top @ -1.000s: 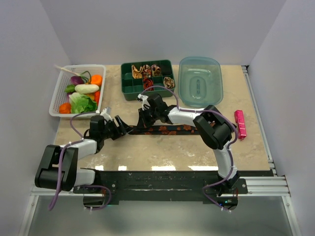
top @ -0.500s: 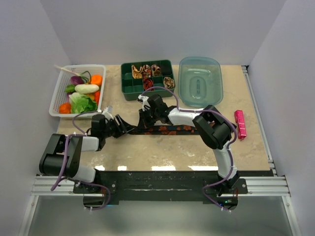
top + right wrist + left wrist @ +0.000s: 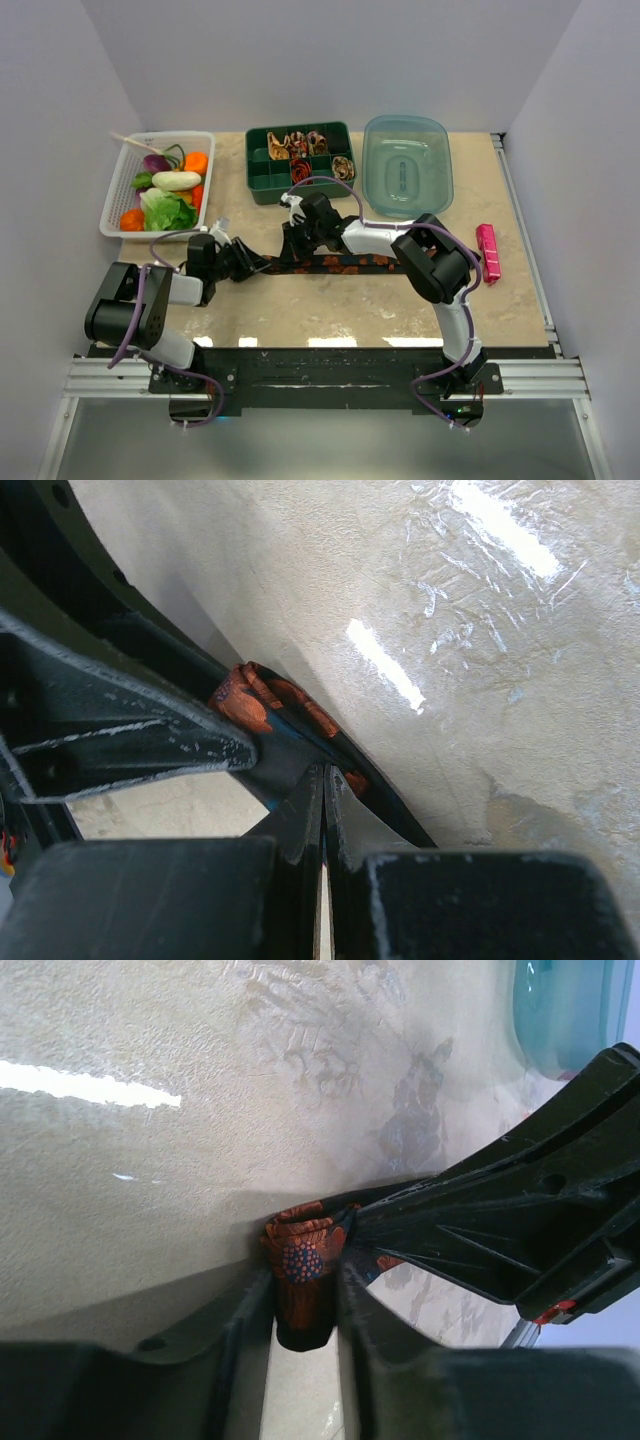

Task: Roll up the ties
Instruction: Roll the tie at the center of the board.

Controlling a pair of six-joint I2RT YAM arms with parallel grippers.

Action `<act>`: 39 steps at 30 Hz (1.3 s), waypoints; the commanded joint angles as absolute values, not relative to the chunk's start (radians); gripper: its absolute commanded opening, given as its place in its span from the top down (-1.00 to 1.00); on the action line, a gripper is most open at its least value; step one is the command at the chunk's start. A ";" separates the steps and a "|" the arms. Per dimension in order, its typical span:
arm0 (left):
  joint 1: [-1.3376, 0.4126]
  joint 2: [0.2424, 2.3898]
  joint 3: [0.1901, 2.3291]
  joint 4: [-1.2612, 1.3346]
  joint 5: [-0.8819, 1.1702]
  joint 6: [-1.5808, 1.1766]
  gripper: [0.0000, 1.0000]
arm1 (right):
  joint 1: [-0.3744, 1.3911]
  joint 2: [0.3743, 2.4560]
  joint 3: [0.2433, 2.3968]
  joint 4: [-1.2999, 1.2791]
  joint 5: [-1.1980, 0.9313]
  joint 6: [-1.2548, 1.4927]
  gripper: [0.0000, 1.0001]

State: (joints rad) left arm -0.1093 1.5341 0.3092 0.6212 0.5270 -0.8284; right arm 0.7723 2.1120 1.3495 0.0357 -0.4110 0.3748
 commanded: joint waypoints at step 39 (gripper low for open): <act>-0.285 1.364 0.676 -0.142 0.052 -0.479 1.00 | 0.788 2.054 1.407 0.026 -0.436 0.397 1.00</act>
